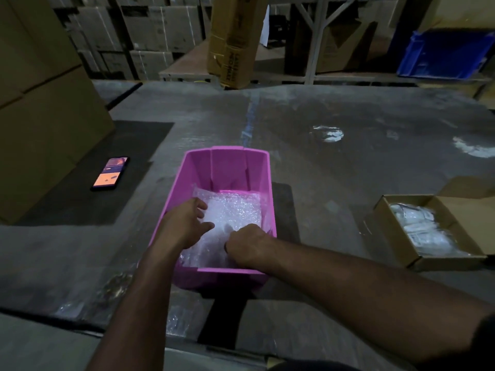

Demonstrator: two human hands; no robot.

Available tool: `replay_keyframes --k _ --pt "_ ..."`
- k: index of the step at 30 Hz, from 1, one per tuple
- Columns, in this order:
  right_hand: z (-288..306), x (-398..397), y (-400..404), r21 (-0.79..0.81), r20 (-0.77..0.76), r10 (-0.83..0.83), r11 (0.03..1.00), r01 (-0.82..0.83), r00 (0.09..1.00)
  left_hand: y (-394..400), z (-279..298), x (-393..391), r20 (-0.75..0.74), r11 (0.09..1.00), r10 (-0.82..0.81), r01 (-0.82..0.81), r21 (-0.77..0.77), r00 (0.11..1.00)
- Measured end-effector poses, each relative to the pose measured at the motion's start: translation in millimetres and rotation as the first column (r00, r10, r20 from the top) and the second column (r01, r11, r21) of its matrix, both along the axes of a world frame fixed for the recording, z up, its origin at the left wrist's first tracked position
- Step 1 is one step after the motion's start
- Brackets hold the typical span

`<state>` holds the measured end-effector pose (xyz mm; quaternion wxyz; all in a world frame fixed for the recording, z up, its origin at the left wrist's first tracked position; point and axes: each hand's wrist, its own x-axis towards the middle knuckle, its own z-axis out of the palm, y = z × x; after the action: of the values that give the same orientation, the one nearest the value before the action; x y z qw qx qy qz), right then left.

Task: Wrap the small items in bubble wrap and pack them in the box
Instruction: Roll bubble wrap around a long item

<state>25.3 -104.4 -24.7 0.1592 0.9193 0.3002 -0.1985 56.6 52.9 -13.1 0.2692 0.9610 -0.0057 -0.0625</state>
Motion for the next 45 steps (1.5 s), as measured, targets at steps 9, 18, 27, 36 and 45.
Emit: replay_keyframes --k 9,18,27,36,45 --pt "37.5 6.2 -19.6 0.389 0.292 -0.220 0.916 0.094 0.931 3.5 19.3 -1.0 0.070 0.986 -0.032 0.043 -0.162 0.997" --pt "79.1 -3.0 -88.0 0.951 -0.188 -0.634 0.073 0.300 0.750 -34.5 78.5 -10.4 0.240 0.862 -0.258 0.335 -0.381 0.936" --pt "122.7 -35.3 -155.0 0.968 -0.188 -0.760 -0.250 -0.013 0.623 -127.3 105.8 -17.8 0.453 0.777 -0.468 0.597 -0.198 0.759" --pt "119.3 -64.8 -238.8 0.907 -0.303 -0.822 -0.404 -0.119 0.483 -212.2 121.2 -9.5 0.293 0.522 -0.527 0.576 -0.629 0.798" --pt "61.0 -88.6 -289.4 0.260 -0.853 -0.167 -0.958 0.125 0.495 -285.8 93.4 0.1 -0.016 0.374 -0.375 0.136 -0.917 0.927"
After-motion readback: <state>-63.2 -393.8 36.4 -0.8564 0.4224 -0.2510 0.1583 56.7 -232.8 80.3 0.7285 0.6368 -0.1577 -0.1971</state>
